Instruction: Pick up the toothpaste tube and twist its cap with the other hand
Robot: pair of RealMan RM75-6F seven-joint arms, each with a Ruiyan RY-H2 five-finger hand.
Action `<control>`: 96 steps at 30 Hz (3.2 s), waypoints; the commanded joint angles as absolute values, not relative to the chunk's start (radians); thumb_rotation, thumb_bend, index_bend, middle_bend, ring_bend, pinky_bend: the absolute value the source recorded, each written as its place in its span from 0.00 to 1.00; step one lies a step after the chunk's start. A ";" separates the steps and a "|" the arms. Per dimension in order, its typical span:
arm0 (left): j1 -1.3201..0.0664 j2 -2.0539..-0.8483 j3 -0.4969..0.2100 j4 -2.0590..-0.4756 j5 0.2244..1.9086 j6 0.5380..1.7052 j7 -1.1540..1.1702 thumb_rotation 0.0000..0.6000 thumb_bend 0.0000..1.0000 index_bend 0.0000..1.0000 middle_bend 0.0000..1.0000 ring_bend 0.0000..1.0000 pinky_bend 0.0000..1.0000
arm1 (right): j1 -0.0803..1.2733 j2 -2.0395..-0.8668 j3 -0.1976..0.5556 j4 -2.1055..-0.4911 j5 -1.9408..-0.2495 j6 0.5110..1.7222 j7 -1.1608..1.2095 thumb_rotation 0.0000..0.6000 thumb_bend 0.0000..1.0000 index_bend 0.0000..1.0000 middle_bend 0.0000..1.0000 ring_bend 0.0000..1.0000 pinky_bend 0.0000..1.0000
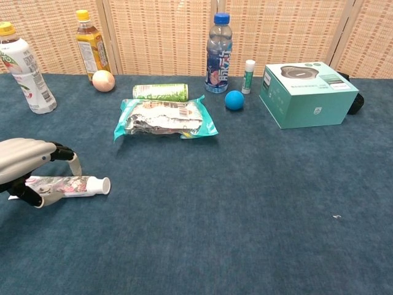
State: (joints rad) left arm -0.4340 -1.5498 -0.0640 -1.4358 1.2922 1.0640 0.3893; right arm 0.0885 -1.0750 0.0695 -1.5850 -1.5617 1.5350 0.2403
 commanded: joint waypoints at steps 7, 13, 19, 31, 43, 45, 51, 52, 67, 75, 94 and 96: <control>-0.417 -1.534 -0.046 -1.461 1.296 1.091 0.368 1.00 0.28 0.35 0.25 0.15 0.19 | 0.088 -1.076 0.066 -1.584 -1.563 1.529 0.246 1.00 0.26 0.25 0.23 0.08 0.16; -0.423 -1.531 -0.047 -1.472 1.306 1.101 0.371 1.00 0.28 0.35 0.25 0.15 0.19 | 0.085 -1.073 0.065 -1.589 -1.566 1.535 0.247 1.00 0.26 0.25 0.23 0.08 0.16; -0.431 -1.541 -0.043 -1.464 1.294 1.083 0.373 1.00 0.28 0.35 0.25 0.15 0.19 | 0.079 -1.071 0.063 -1.590 -1.562 1.537 0.249 1.00 0.26 0.25 0.23 0.08 0.16; -0.429 -1.575 -0.042 -1.416 1.298 1.101 0.351 1.00 0.28 0.39 0.34 0.18 0.21 | 0.072 -1.068 0.060 -1.589 -1.561 1.537 0.257 1.00 0.26 0.25 0.23 0.08 0.16; -0.432 -1.598 -0.046 -1.324 1.365 1.138 0.239 1.00 0.35 0.51 0.57 0.37 0.31 | 0.072 -1.064 0.057 -1.598 -1.565 1.533 0.253 1.00 0.26 0.25 0.23 0.08 0.16; -0.437 -1.586 -0.044 -1.314 1.389 1.143 0.208 1.00 0.38 0.53 0.59 0.39 0.33 | 0.072 -1.062 0.056 -1.602 -1.567 1.533 0.252 1.00 0.26 0.25 0.23 0.08 0.16; -0.471 -1.501 -0.051 -1.344 1.451 1.129 0.083 1.00 0.41 0.56 0.61 0.42 0.36 | 0.085 -1.054 0.056 -1.614 -1.597 1.532 0.257 1.00 0.26 0.25 0.23 0.08 0.16; -0.479 -1.484 -0.052 -1.352 1.460 1.123 0.059 1.00 0.42 0.56 0.62 0.42 0.36 | 0.089 -1.053 0.056 -1.617 -1.606 1.532 0.257 1.00 0.26 0.25 0.23 0.08 0.16; -0.674 -1.219 -0.101 -1.543 1.560 0.927 -0.357 1.00 0.46 0.58 0.64 0.43 0.36 | 0.332 -1.012 0.116 -1.792 -1.840 1.387 0.192 1.00 0.20 0.33 0.23 0.08 0.16; -0.785 -1.127 -0.102 -1.623 1.621 0.830 -0.559 1.00 0.49 0.58 0.64 0.43 0.36 | 0.511 -1.085 0.183 -1.838 -1.876 1.245 0.129 1.00 0.19 0.42 0.26 0.08 0.16; -0.974 -1.064 -0.060 -1.624 1.733 0.767 -0.949 1.00 0.52 0.60 0.67 0.43 0.36 | 0.713 -1.225 0.233 -1.849 -1.829 1.078 -0.110 1.00 0.14 0.44 0.26 0.08 0.16; -0.991 -1.061 -0.050 -1.624 1.747 0.768 -0.980 1.00 0.52 0.60 0.67 0.43 0.36 | 0.723 -1.236 0.233 -1.843 -1.824 1.072 -0.133 1.00 0.14 0.44 0.26 0.08 0.16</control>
State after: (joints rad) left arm -0.9767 -1.0641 -0.0602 -1.6275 1.7342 0.7686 -0.9620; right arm 0.7127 -1.2251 0.2309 -1.8495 -1.8287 1.0781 -0.1182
